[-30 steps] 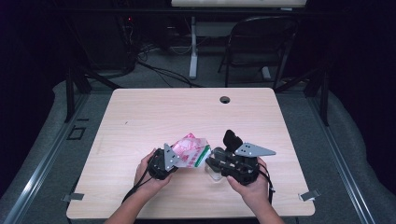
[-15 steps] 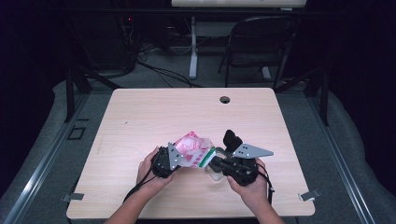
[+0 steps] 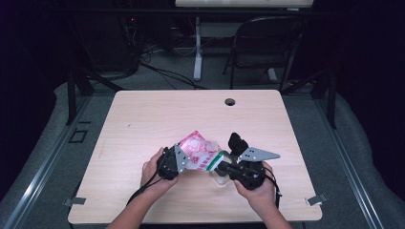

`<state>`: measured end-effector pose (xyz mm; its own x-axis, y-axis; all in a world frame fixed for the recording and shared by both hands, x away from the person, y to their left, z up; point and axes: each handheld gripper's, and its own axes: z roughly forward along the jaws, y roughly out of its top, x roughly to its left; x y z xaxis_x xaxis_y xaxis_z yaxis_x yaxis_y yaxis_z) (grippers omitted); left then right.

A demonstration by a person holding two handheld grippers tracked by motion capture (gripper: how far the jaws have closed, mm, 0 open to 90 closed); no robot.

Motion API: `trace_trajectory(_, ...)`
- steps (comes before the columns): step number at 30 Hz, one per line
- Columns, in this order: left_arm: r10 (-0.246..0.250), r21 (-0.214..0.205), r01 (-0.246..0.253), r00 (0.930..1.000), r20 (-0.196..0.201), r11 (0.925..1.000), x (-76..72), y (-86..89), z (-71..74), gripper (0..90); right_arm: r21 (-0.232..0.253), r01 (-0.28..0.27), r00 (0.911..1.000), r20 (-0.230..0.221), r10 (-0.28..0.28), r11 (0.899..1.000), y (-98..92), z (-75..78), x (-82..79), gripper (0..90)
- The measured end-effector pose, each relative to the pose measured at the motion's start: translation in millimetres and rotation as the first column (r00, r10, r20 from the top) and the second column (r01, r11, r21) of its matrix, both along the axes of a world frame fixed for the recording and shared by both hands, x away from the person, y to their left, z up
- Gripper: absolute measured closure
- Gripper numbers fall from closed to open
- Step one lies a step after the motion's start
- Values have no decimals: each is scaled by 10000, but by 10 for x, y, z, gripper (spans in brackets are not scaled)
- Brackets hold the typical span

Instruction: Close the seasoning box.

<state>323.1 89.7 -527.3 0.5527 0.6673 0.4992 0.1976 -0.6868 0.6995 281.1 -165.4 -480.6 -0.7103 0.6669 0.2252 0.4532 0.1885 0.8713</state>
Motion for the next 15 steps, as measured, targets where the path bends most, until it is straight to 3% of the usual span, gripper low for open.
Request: trace_trajectory(15,-8,475,-14,9989,465,9989,10,-31,-31,585,-161,139,9995,-298,-144,9998,-53,-100,55,900)
